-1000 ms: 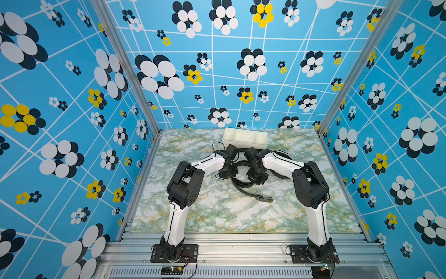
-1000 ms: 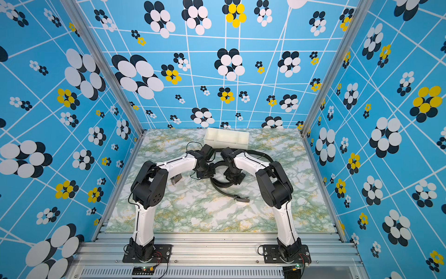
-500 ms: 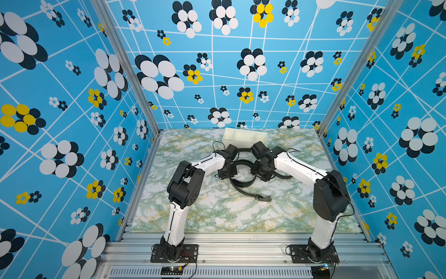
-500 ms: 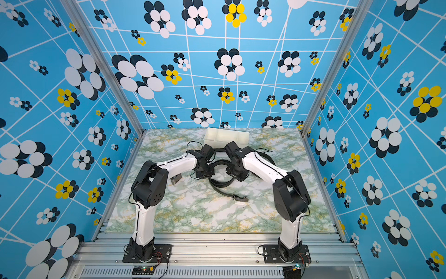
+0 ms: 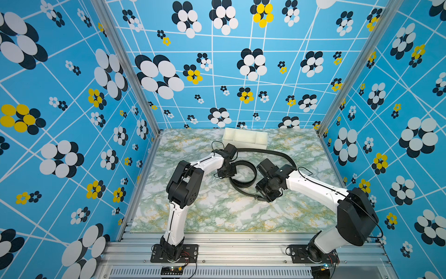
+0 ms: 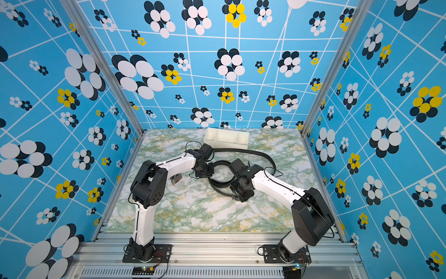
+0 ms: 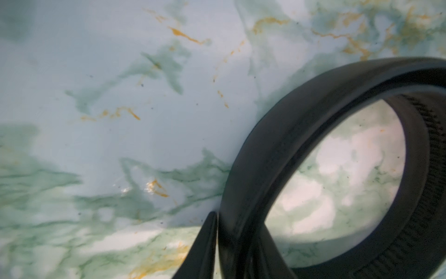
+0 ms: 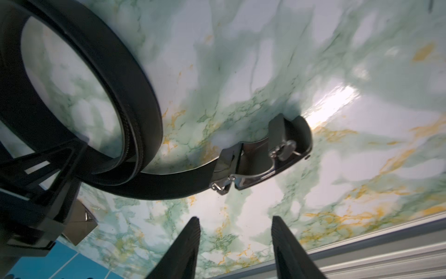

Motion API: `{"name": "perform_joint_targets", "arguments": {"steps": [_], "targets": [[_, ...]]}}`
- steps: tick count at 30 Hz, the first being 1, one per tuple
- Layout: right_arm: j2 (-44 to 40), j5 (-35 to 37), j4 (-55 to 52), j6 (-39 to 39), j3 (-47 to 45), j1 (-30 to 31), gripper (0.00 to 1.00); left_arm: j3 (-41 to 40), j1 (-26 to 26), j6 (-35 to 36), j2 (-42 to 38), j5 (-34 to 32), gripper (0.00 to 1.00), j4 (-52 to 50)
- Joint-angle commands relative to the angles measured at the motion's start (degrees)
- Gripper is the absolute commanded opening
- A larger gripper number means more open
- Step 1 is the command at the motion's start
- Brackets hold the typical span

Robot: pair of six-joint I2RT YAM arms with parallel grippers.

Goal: Place the belts into the storage roll
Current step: Roll the belt at the center of the board.

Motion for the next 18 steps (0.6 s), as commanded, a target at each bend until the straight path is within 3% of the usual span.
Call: {"name": "perform_joint_targets", "arguments": {"steps": [1,10,18], "targets": [[4.49,-1.49,4.99,7.07,2.7,1.6,0.51,-2.38,1.23,0.85,2.01,1.12,0.3,-0.46],[10.1,-1.8,9.21,12.09,1.73,2.91,0.51,-1.85,1.75,1.72,2.31,-0.33,0.27,-1.22],[11.79,-1.41,8.94,11.9,0.45,3.08,0.49,0.15,1.66,2.69,4.21,-0.67,0.27,-3.29]]}}
